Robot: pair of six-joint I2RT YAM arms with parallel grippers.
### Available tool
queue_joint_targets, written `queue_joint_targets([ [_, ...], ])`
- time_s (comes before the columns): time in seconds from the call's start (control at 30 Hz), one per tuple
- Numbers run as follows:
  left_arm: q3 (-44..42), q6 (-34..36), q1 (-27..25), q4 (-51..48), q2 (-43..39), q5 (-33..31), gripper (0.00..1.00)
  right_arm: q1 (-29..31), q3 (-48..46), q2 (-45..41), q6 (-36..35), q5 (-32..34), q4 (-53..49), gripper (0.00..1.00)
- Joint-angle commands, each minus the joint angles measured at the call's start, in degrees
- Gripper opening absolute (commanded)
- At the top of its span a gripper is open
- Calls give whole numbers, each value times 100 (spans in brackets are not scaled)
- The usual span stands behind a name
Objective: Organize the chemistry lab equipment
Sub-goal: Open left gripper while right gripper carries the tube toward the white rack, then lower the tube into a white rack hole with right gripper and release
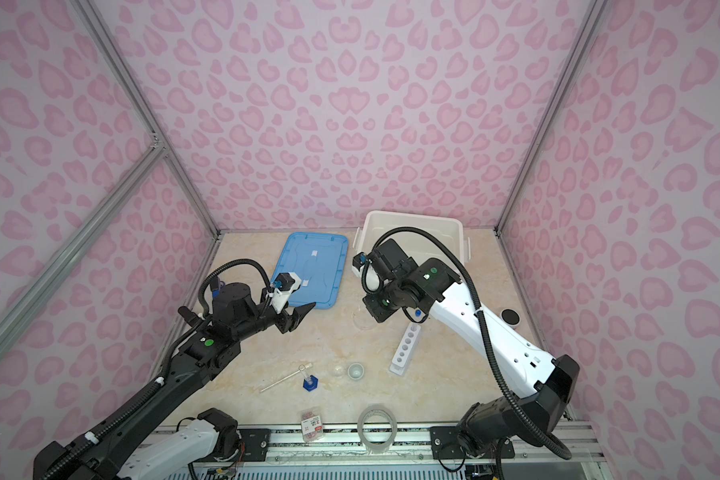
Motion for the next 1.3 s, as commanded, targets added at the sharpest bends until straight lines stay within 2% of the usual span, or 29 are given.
queue_joint_targets([
  [0.0, 165, -356, 9, 77, 66, -253, 69, -3, -239, -221, 363, 718, -410, 13],
  [0.3, 150, -380, 13, 82, 31, -224, 69, -175, -1018, -597, 717, 1179, -250, 13],
  [0.77, 150, -281, 13, 49, 101, -203, 69, -680, -1715, -828, 677, 1127, 515, 13],
  [1.27, 159, -243, 12, 36, 170, -185, 68, -774, -1998, -802, 673, 995, 624, 13],
])
